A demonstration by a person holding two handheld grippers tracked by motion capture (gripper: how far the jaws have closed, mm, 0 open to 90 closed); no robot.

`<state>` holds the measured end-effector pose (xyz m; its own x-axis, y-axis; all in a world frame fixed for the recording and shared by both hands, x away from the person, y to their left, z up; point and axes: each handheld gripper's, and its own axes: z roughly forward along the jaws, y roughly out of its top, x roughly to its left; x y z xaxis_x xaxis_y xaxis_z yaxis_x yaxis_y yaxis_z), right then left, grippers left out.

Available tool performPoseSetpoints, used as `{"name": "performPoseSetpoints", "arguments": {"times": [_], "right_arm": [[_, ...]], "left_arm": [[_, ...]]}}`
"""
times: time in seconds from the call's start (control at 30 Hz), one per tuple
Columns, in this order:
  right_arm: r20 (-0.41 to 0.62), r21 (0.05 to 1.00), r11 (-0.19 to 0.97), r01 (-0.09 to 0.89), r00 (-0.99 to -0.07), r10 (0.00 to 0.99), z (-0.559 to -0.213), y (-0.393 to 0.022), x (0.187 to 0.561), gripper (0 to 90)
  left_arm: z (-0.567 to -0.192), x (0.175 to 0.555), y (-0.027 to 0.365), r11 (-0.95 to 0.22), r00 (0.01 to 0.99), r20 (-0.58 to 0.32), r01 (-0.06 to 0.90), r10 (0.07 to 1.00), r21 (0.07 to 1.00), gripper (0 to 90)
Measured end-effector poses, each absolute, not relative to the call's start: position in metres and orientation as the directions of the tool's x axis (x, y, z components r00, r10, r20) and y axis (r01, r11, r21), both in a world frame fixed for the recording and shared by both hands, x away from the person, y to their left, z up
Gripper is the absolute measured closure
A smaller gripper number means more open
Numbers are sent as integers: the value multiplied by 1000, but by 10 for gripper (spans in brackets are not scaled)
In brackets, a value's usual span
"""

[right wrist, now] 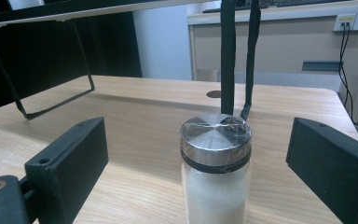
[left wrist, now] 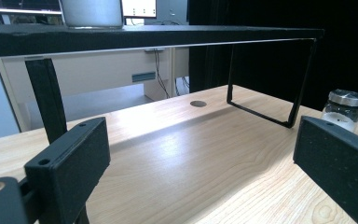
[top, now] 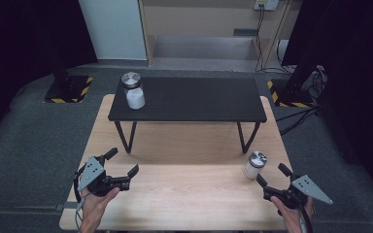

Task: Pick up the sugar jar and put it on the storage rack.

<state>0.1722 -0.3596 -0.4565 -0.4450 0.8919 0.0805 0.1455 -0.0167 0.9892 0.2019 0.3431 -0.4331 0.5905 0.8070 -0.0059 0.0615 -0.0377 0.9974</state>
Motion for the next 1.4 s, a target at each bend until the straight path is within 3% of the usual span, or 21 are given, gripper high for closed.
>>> {"name": "performPoseSetpoints", "arguments": {"times": [0.7, 1.4], "right_arm": [[45, 990, 27, 140, -485, 874, -443, -356, 175, 48], [23, 973, 118, 200, -588, 808, -360, -397, 174, 37]], "left_arm": [[-435, 204, 344, -38, 604, -18, 79, 797, 996, 25], [-435, 206, 344, -35, 614, -26, 87, 789, 996, 23]]}}
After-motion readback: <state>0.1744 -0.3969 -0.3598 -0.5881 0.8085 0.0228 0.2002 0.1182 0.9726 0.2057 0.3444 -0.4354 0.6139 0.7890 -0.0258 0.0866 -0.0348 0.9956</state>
